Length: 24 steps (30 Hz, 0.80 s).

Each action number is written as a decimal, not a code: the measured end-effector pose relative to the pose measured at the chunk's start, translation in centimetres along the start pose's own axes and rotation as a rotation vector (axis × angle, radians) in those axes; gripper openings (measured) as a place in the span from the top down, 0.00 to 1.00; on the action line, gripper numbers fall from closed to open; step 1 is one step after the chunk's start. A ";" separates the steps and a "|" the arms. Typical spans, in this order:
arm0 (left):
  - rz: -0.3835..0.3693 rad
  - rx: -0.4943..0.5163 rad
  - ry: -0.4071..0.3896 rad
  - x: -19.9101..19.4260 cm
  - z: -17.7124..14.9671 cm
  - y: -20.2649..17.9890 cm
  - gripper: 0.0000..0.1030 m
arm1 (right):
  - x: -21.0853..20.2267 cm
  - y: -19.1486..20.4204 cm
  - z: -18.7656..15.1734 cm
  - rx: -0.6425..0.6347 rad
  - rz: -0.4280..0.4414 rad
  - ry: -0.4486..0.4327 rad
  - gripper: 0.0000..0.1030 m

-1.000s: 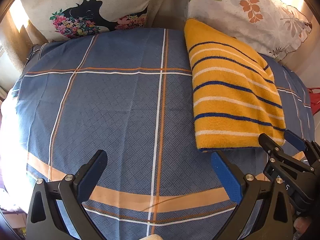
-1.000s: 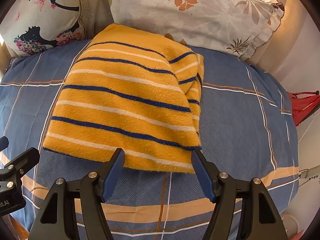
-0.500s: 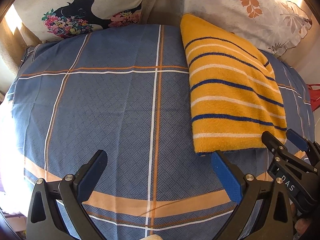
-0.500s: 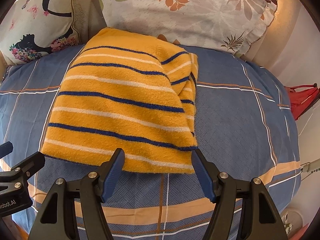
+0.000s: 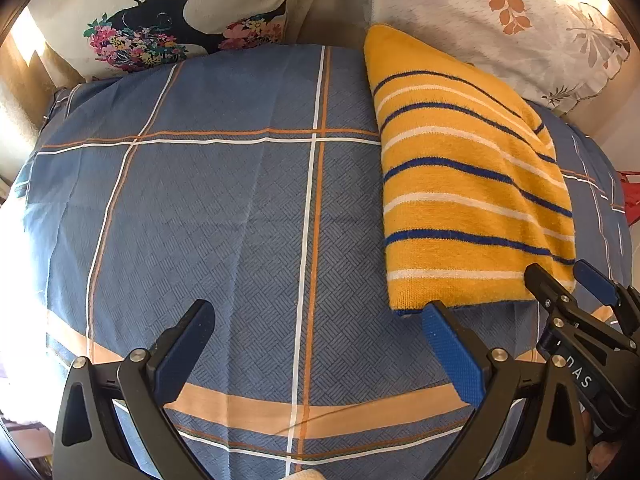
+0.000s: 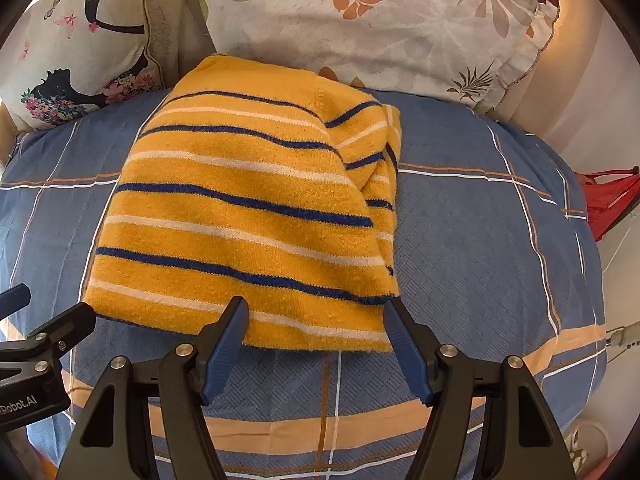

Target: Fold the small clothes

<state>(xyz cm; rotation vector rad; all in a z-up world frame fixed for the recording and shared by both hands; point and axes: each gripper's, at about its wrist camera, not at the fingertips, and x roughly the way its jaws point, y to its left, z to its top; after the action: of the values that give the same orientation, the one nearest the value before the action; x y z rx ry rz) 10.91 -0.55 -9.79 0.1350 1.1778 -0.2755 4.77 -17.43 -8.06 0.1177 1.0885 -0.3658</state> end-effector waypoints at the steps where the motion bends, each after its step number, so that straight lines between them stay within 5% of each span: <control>1: 0.001 -0.001 0.002 0.1 0.0 0.0 0.00 | 0.0 0.0 0.0 -0.001 0.003 -0.002 0.28; 24: 0.015 -0.081 -0.030 -1.4 -2.8 -1.1 0.00 | -1.3 -1.2 -1.0 -0.052 0.079 -0.038 0.28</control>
<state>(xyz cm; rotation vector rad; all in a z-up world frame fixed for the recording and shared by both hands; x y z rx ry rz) 7.66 -0.68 -9.52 0.0681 1.1558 -0.2154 3.01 -18.04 -7.30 0.1069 1.0513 -0.2679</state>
